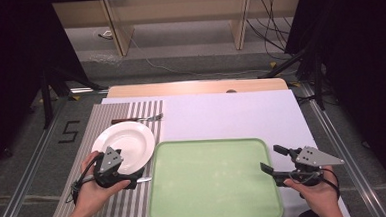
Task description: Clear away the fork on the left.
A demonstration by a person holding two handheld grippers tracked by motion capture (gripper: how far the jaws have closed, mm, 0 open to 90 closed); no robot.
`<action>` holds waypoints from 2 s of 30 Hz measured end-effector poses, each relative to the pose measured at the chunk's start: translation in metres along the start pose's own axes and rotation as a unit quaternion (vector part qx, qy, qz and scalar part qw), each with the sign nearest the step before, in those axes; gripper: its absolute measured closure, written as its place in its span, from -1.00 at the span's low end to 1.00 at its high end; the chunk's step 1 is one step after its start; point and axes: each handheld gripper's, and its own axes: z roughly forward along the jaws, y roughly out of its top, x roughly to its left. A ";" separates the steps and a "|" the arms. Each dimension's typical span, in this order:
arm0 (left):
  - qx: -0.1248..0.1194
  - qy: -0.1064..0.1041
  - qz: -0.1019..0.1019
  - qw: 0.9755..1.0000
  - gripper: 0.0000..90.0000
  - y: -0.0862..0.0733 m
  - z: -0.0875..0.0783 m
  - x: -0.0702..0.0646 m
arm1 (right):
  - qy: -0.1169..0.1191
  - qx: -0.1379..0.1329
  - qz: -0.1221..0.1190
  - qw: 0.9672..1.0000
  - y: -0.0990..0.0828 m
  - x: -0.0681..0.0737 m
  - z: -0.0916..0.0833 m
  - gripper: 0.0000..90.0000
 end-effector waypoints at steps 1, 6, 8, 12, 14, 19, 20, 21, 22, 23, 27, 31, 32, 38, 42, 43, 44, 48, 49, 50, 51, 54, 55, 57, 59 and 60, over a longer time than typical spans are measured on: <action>0.002 -0.001 0.001 1.000 -1.00 0.000 0.000 0.000 | 0.000 0.000 0.000 1.000 0.000 0.000 0.000 -0.50; 0.001 -0.002 -0.004 1.000 -0.99 0.001 -0.001 -0.001 | 0.001 0.000 0.000 1.000 0.000 0.000 0.000 -0.50; -0.004 -0.006 -0.007 1.000 -0.98 0.002 -0.002 -0.001 | 0.000 0.000 0.000 1.000 0.000 0.000 0.000 -0.50; -0.004 -0.003 -0.006 1.000 -0.89 0.007 -0.001 -0.002 | 0.000 -0.001 0.000 1.000 0.000 0.000 0.000 -0.50; -0.010 0.001 -0.003 1.000 -0.61 0.012 -0.002 -0.003 | 0.001 0.001 0.001 1.000 0.000 0.000 0.001 -0.50; -0.012 -0.011 -0.012 1.000 0.03 0.030 0.005 -0.002 | 0.000 0.003 0.000 1.000 0.000 0.001 0.001 -0.50; -0.009 -0.011 -0.010 1.000 0.17 0.033 0.008 -0.002 | 0.001 0.002 0.000 1.000 0.000 0.001 0.001 -0.50; -0.007 -0.011 -0.010 1.000 0.39 0.035 0.011 -0.003 | 0.000 0.002 0.000 1.000 0.000 0.001 0.002 -0.50; -0.003 -0.013 -0.013 1.000 0.39 0.038 0.015 -0.004 | 0.000 0.002 0.000 1.000 0.000 0.001 0.002 -0.50; 0.001 -0.014 -0.012 1.000 0.49 0.040 0.018 -0.005 | 0.000 0.003 0.000 1.000 0.000 0.001 0.002 -0.50; 0.016 -0.010 -0.009 1.000 0.94 0.048 0.030 -0.006 | 0.001 0.003 0.000 1.000 0.000 0.001 0.001 -0.50; 0.031 -0.006 -0.016 0.999 0.99 0.061 0.048 0.000 | 0.002 0.002 -0.001 1.000 0.000 0.001 0.002 -0.50; 0.036 -0.006 -0.018 0.999 0.99 0.065 0.053 0.002 | 0.002 0.002 -0.001 1.000 0.000 0.001 0.002 -0.50; 0.071 -0.010 -0.021 0.997 0.99 0.087 0.089 0.017 | 0.002 0.003 0.001 1.000 0.000 0.001 0.002 -0.50; 0.100 -0.004 -0.018 0.995 0.99 0.097 0.116 0.028 | 0.002 0.002 0.001 1.000 0.000 0.001 0.002 -0.50; 0.108 -0.004 -0.016 0.994 0.99 0.099 0.122 0.030 | 0.002 0.002 0.001 1.000 0.000 0.001 0.002 -0.50; 0.117 -0.001 -0.013 0.993 0.99 0.101 0.129 0.032 | 0.002 0.002 0.001 1.000 0.000 0.001 0.002 -0.50; 0.148 -0.002 -0.003 0.989 0.99 0.107 0.153 0.038 | 0.002 0.004 0.001 1.000 0.000 0.001 0.002 -0.50; 0.157 -0.004 0.001 0.988 0.99 0.109 0.161 0.038 | 0.002 0.002 0.002 1.000 0.000 0.001 0.002 -0.50; 0.157 -0.004 0.001 0.988 0.99 0.109 0.161 0.038 | 0.002 0.002 0.002 1.000 0.000 0.001 0.002 -0.50; 0.160 -0.004 0.002 0.987 0.99 0.110 0.164 0.039 | 0.001 0.002 0.001 1.000 0.000 0.001 0.002 -0.50; 0.171 0.000 -0.002 0.985 0.99 0.111 0.174 0.040 | 0.002 0.002 0.001 1.000 0.000 0.000 0.002 -0.50; 0.173 0.001 -0.003 0.985 0.99 0.111 0.176 0.041 | 0.002 0.002 0.001 1.000 0.000 0.000 0.002 -0.50; 0.177 0.003 -0.006 0.984 0.99 0.111 0.180 0.041 | 0.002 0.002 0.002 1.000 0.000 0.000 0.002 -0.50; 0.179 0.007 -0.007 0.984 0.99 0.111 0.182 0.042 | 0.003 0.002 0.001 1.000 0.000 0.000 0.002 -0.50; 0.181 0.009 -0.008 0.983 0.99 0.110 0.183 0.043 | 0.003 0.002 0.001 1.000 0.000 0.000 0.002 -0.50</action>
